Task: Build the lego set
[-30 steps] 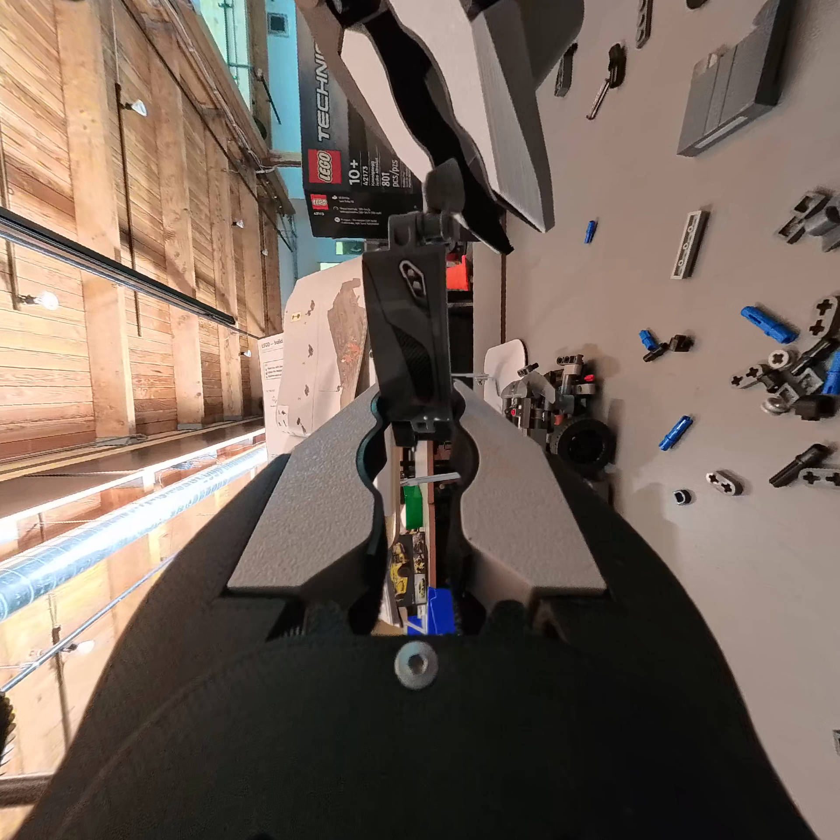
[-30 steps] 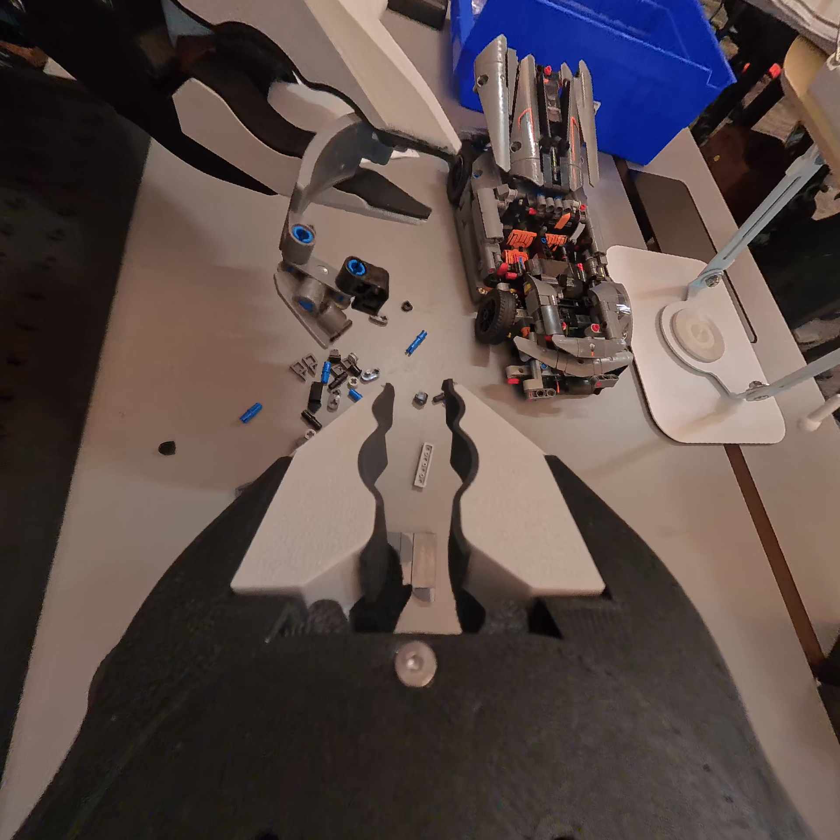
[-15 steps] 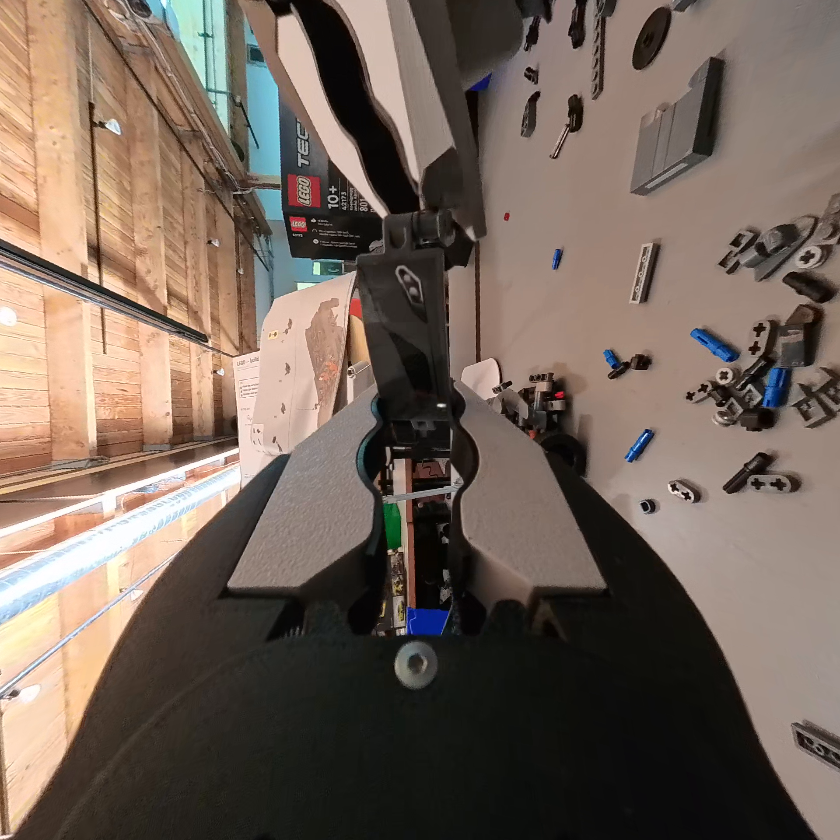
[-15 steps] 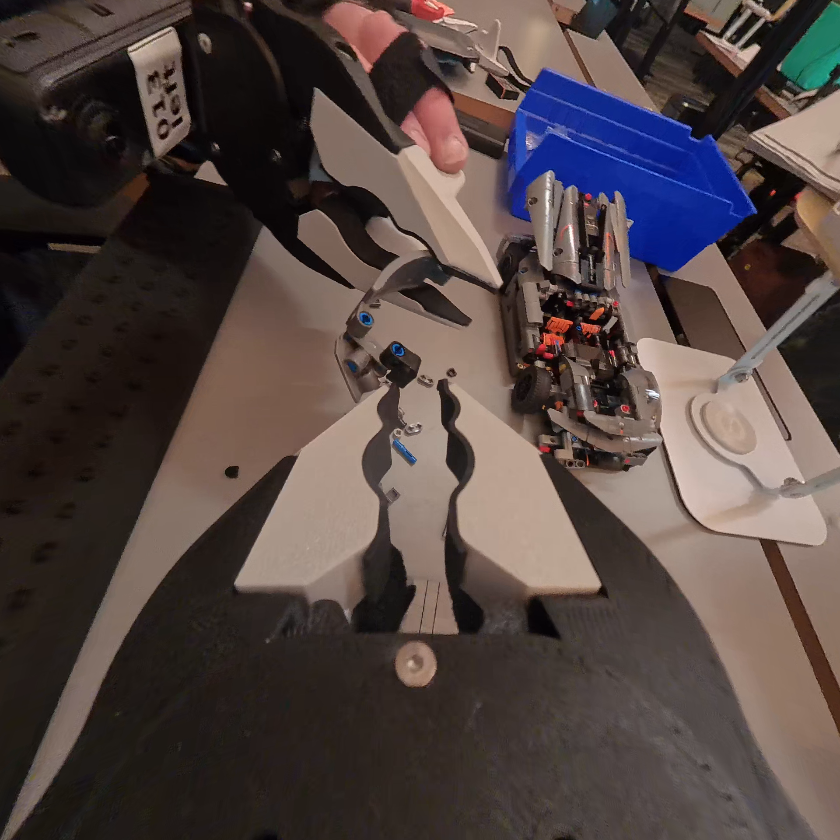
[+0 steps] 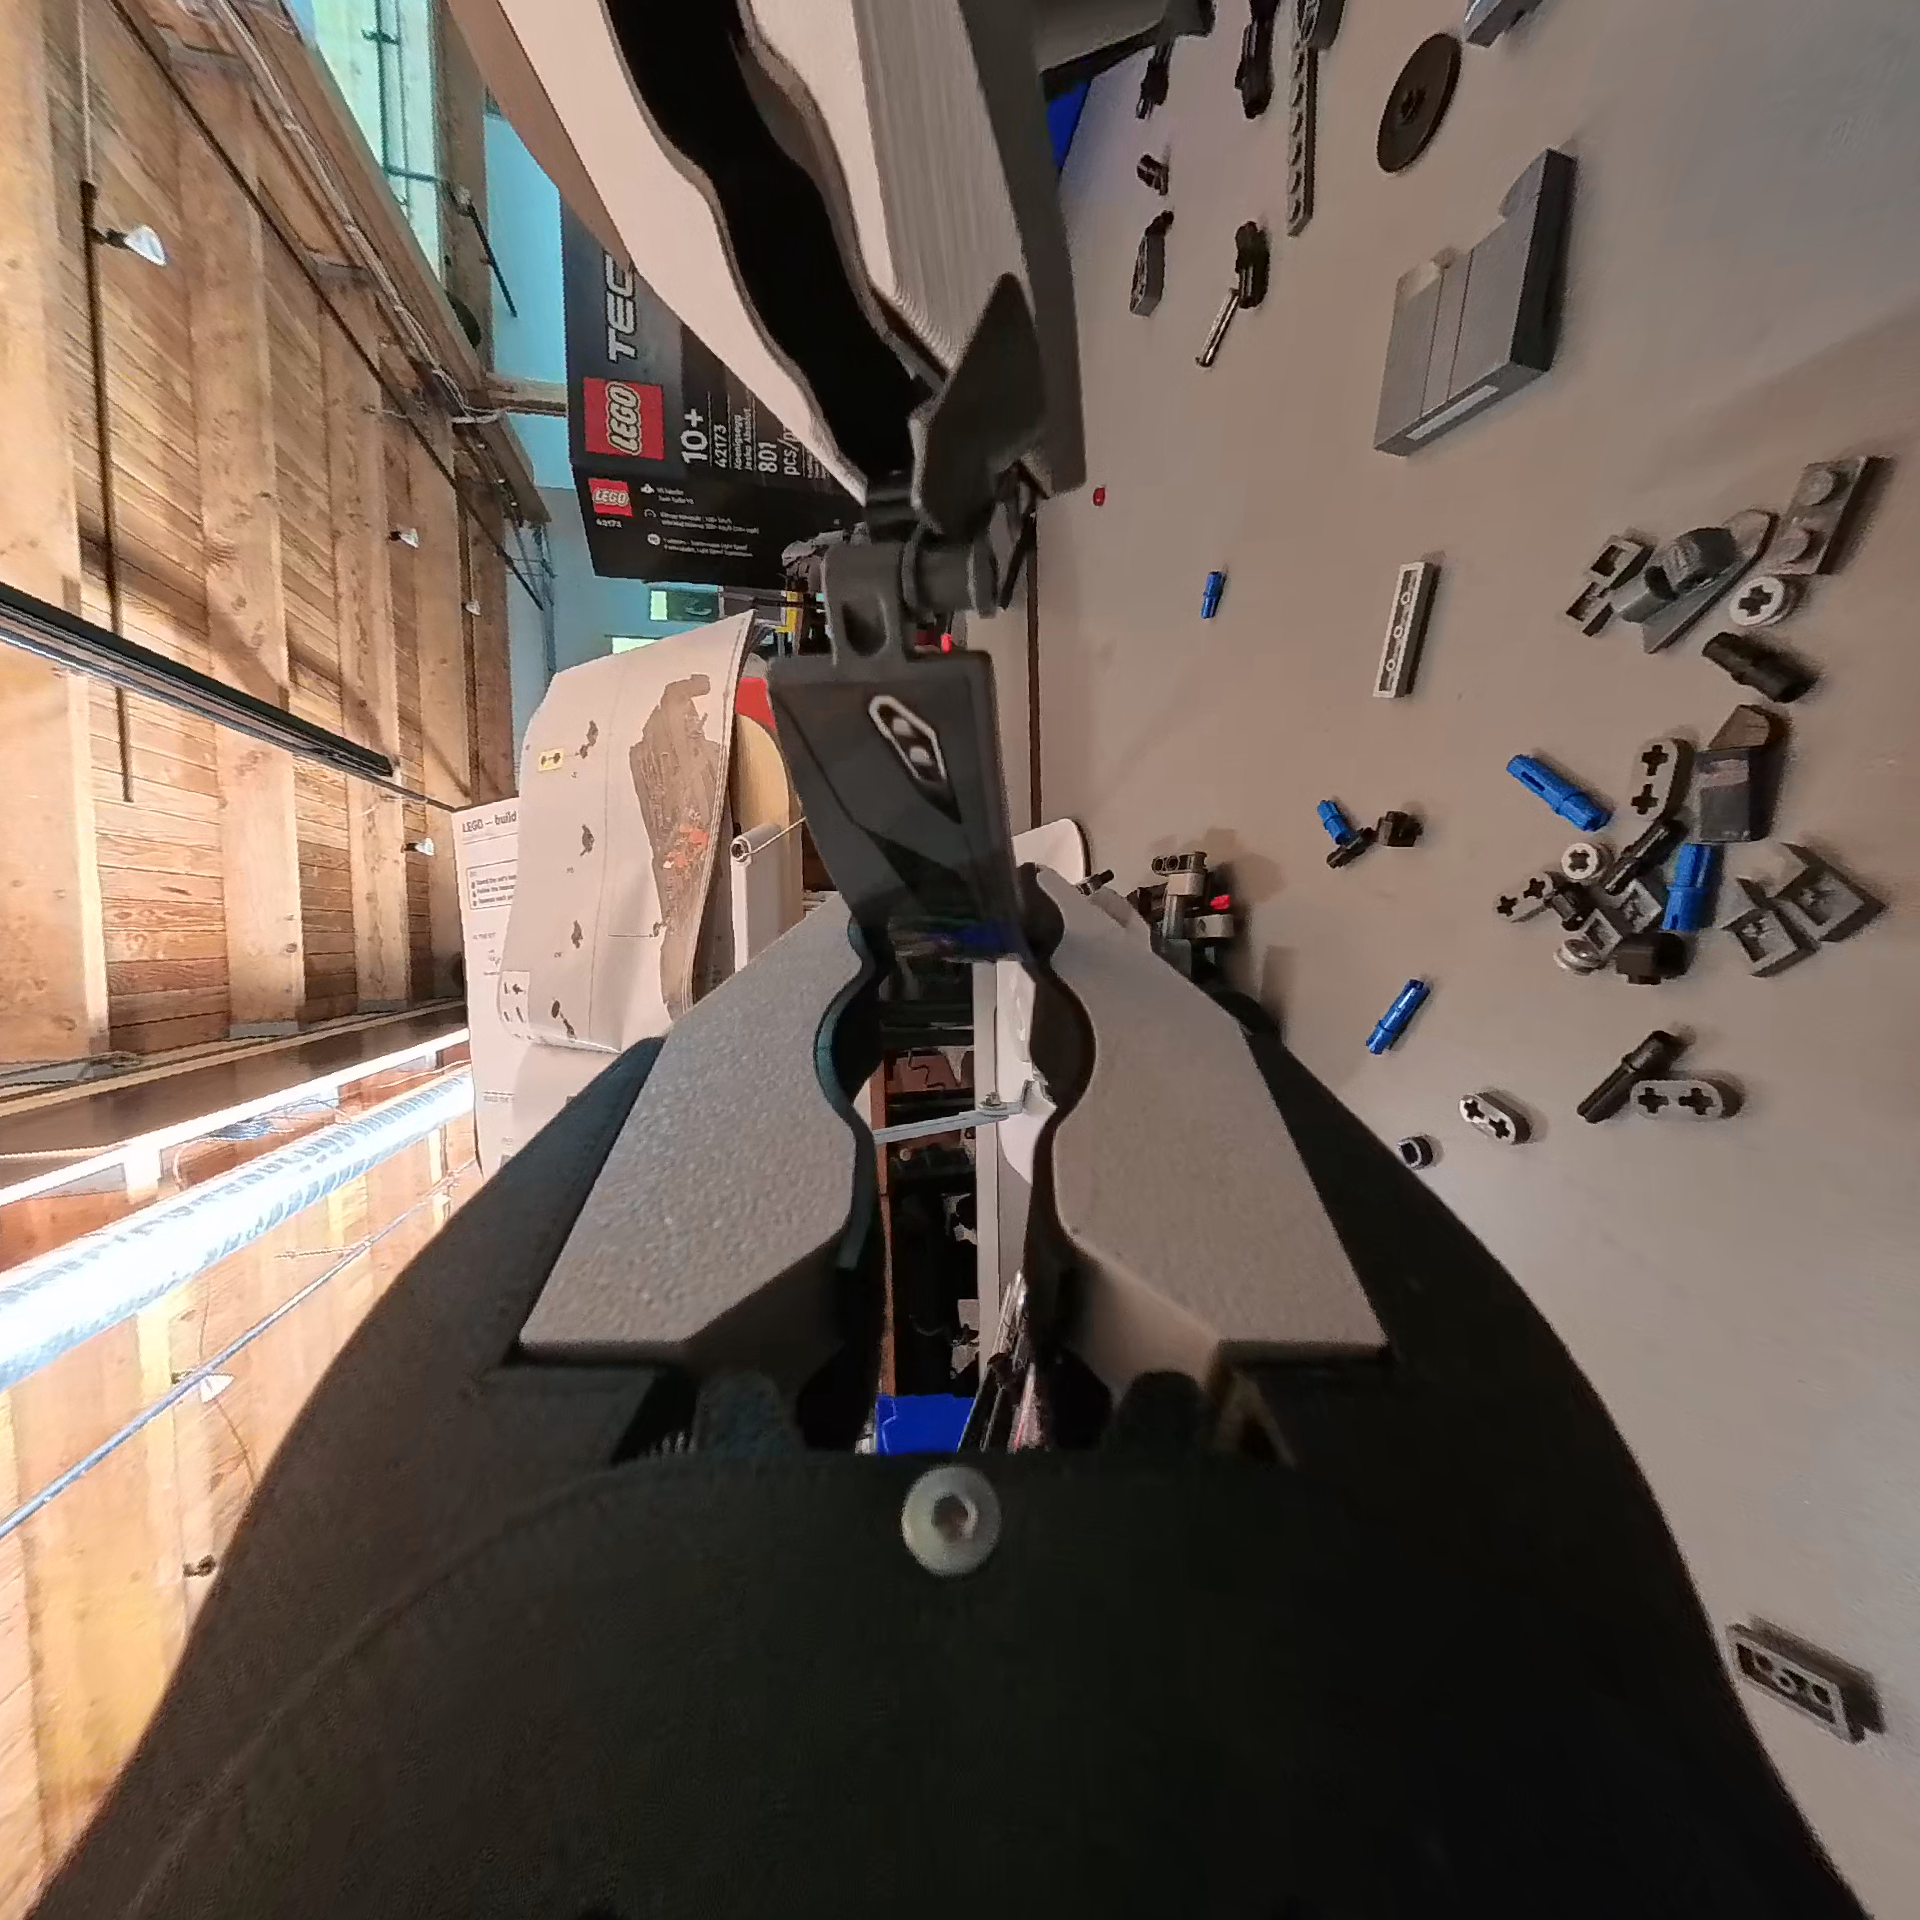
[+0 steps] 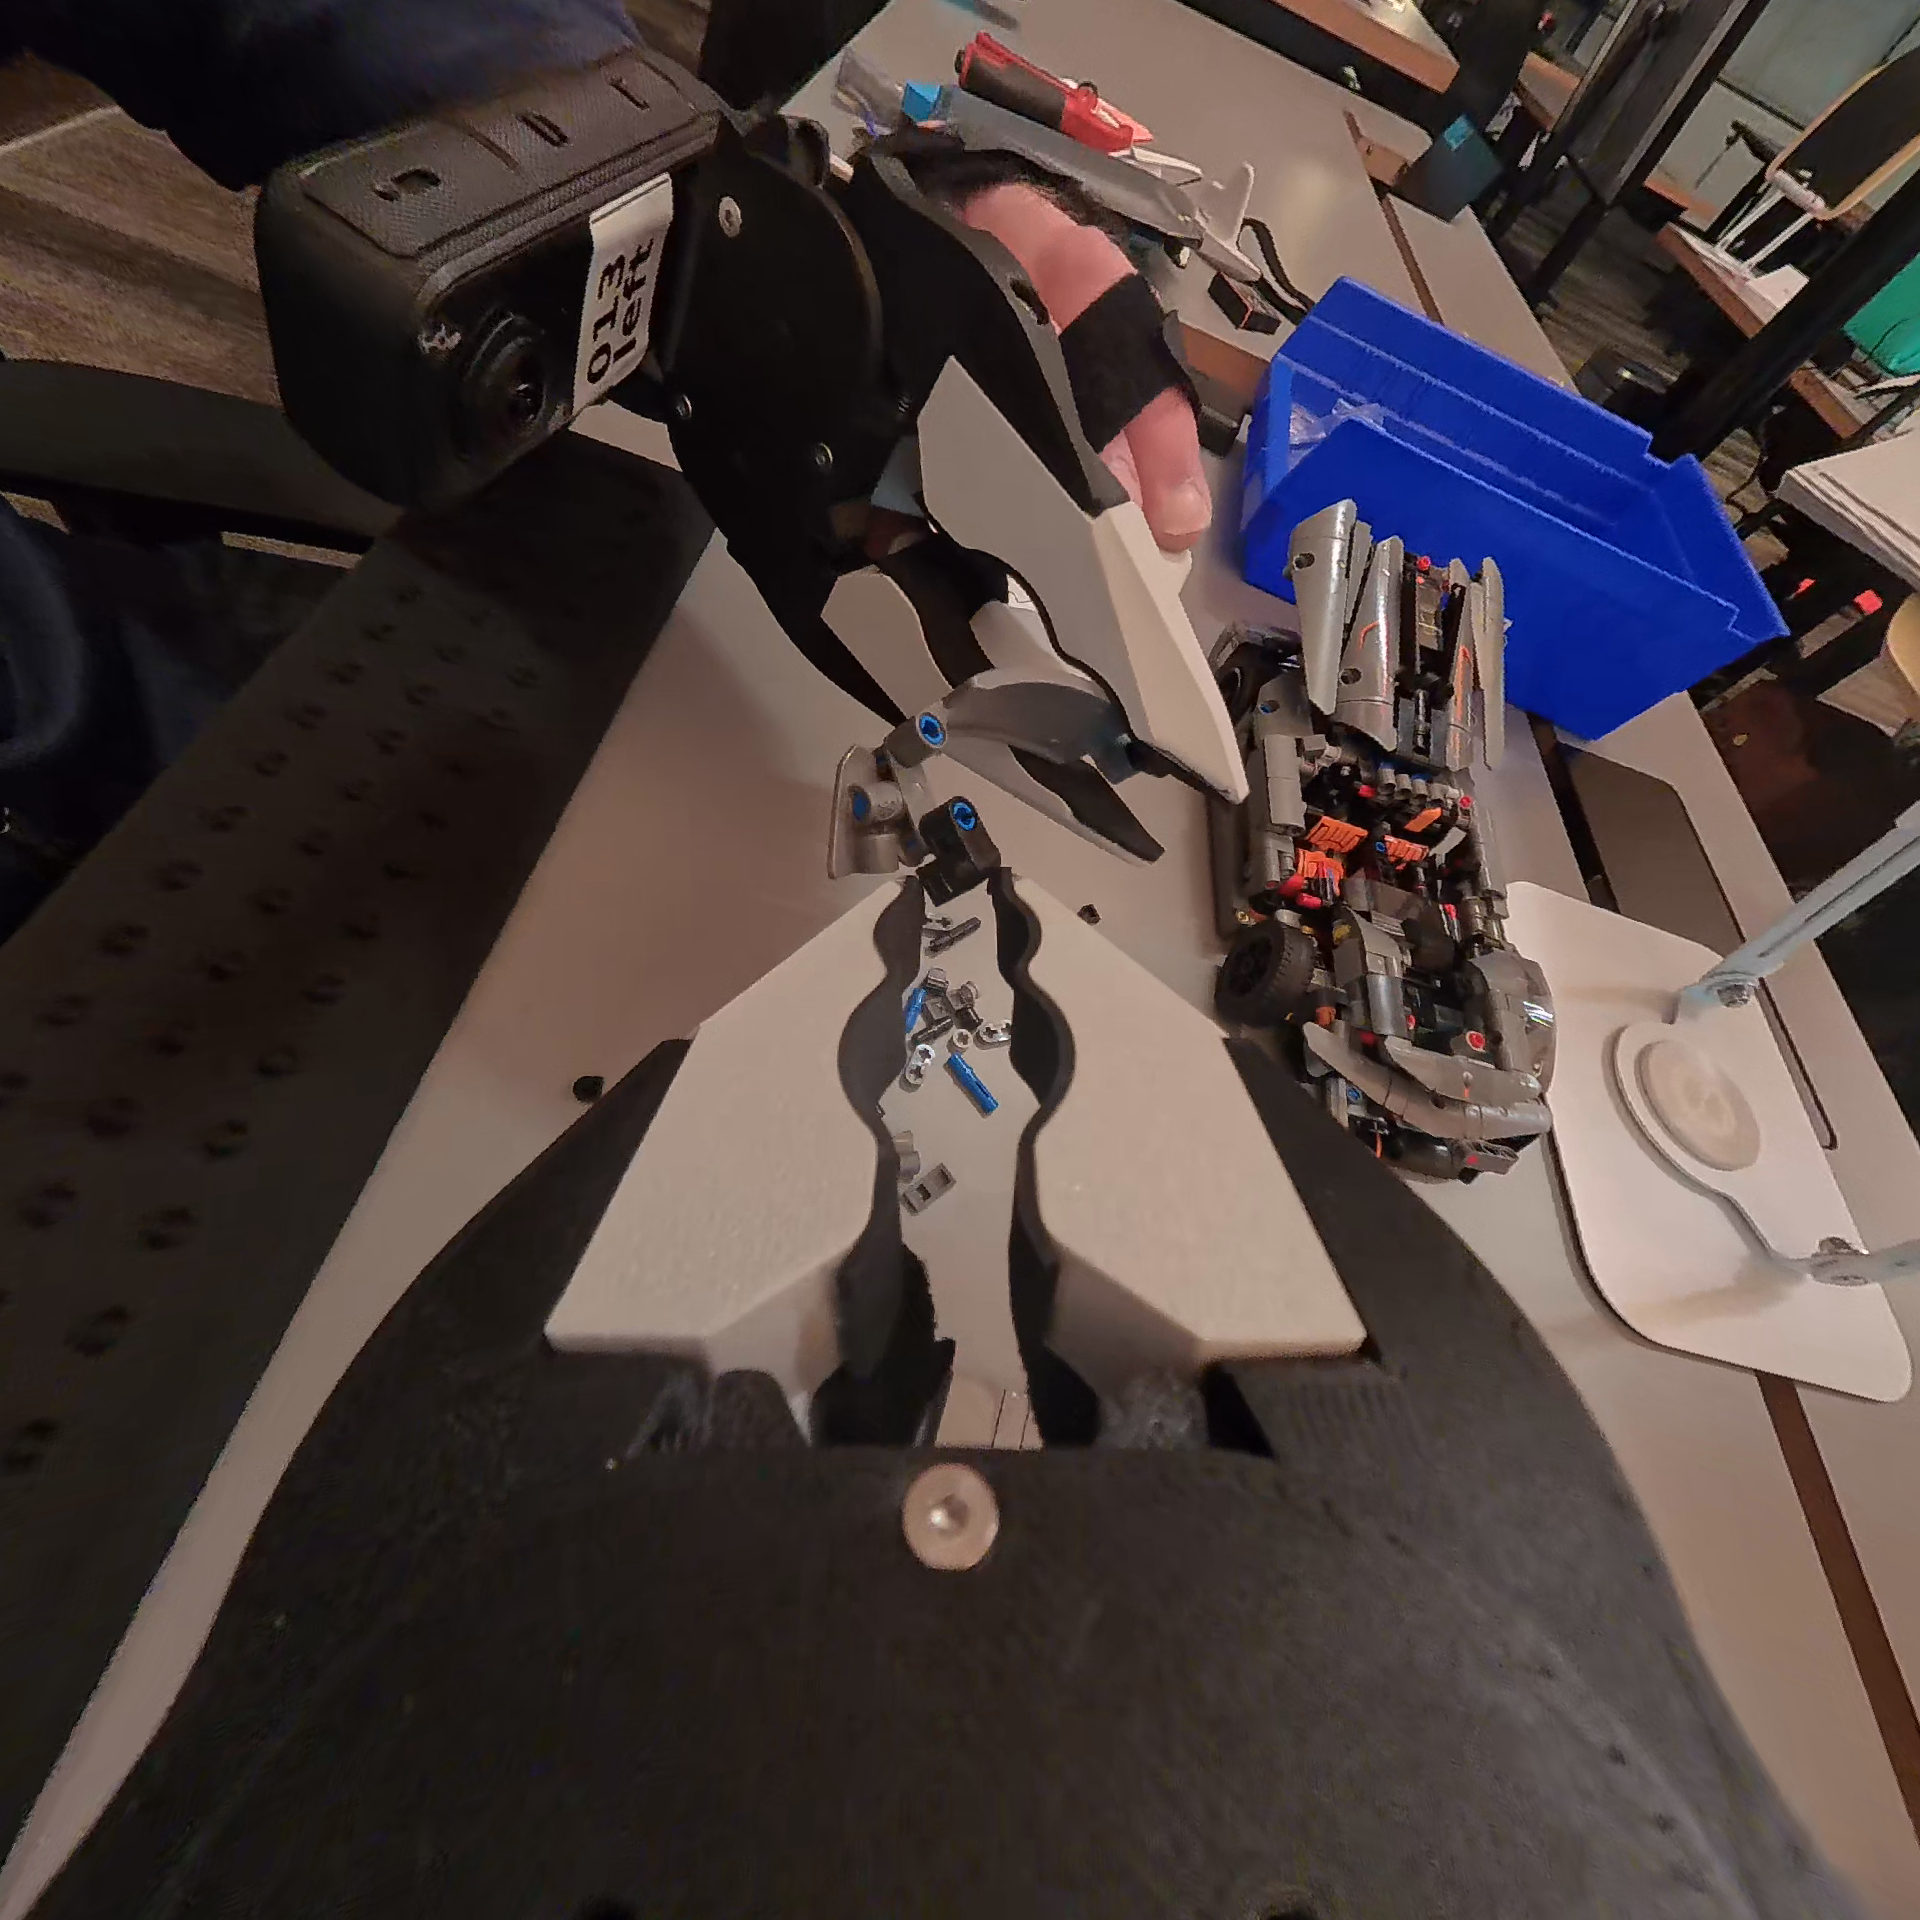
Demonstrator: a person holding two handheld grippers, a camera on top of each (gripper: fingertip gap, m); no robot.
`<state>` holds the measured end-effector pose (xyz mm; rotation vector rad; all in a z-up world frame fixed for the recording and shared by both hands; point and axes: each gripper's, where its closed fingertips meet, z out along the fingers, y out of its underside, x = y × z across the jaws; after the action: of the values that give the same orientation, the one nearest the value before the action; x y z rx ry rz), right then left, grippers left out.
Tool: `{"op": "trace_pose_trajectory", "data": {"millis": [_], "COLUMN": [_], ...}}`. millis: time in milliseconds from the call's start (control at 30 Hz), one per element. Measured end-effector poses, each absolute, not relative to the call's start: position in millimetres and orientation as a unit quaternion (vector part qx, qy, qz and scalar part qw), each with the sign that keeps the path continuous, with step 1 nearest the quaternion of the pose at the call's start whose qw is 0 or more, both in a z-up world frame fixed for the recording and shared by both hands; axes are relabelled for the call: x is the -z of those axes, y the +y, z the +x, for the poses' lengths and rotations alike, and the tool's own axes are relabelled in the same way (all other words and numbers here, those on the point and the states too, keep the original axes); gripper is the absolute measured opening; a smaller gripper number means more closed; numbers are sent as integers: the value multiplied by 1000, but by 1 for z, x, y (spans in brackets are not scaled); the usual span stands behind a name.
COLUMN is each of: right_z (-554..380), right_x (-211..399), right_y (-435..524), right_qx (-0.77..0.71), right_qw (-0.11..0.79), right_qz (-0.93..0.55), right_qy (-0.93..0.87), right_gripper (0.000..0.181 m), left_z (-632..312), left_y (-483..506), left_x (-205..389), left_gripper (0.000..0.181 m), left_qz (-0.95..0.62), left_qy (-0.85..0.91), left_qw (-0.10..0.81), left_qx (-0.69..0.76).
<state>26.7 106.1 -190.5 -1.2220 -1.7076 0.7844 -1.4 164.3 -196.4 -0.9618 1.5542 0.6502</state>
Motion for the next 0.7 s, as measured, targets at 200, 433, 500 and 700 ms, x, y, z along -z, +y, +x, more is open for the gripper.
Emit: {"op": "trace_pose_trajectory", "data": {"millis": [200,433,500,700], "right_z": [25,22,21,21], "right_x": [191,192,192,190], "right_y": [103,98,98,97], "right_qx": [-316,-319,-321,-325], "right_qw": [434,432,431,432], "right_qz": [-489,-485,-485,-484], "right_qy": [-688,-690,-690,-688], "right_gripper": [11,11,11,12], "left_z": [-1,0,0,2], "left_y": [165,165,165,163], "left_x": [201,206,208,213], "left_gripper": [20,19,20,20], "left_qz": [-418,-433,-438,-458], "left_qy": [663,667,668,668], "left_qw": [560,555,554,551], "left_qx": [-267,-244,-236,-201]}}
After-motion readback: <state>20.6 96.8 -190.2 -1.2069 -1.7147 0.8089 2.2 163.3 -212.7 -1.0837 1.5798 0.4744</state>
